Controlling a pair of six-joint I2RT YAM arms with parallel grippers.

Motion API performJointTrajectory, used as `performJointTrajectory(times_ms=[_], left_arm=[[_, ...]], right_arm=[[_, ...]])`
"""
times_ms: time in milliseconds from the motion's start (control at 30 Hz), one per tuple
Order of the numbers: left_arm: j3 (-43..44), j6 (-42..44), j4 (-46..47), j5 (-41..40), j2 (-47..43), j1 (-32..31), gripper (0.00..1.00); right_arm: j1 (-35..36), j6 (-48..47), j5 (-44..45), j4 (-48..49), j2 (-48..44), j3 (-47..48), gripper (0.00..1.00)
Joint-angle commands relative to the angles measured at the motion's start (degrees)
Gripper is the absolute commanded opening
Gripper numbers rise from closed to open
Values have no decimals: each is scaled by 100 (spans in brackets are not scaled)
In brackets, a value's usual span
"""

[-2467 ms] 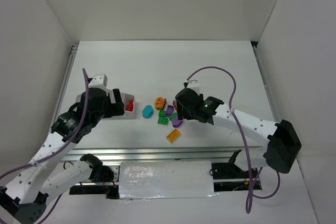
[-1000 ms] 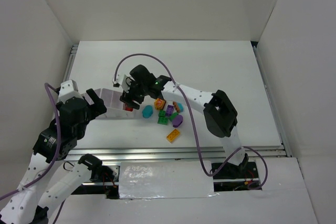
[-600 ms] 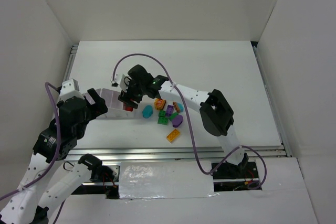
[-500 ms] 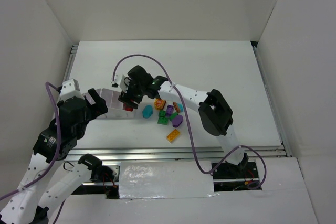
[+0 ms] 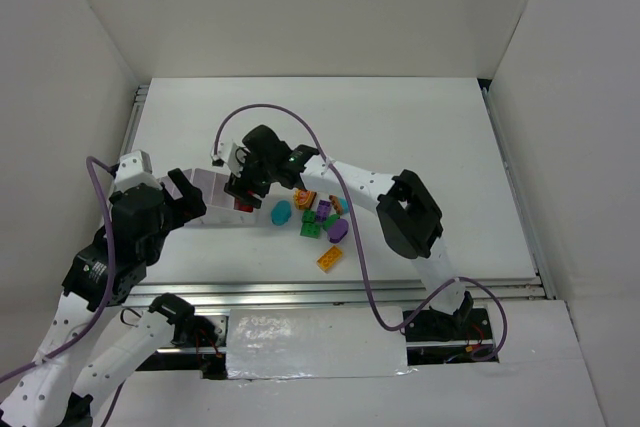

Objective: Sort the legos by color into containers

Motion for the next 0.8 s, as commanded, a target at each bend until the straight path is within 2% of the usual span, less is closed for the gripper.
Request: performJointTrajectory(times_ms=[0, 400, 667, 767], left_arm=[[-29, 142, 230, 35, -60, 34, 100], [-38, 159, 248, 53, -60, 34, 100], [-29, 115, 221, -9, -95, 78, 99], [-47, 142, 265, 17, -104, 96, 100]], right_arm=[[38, 35, -85, 282, -314, 27, 77], [38, 298, 108, 493, -674, -227, 81], [12, 1870, 1029, 371, -1798, -1140, 80], [-32, 3187, 1619, 56, -2054, -1484, 78]])
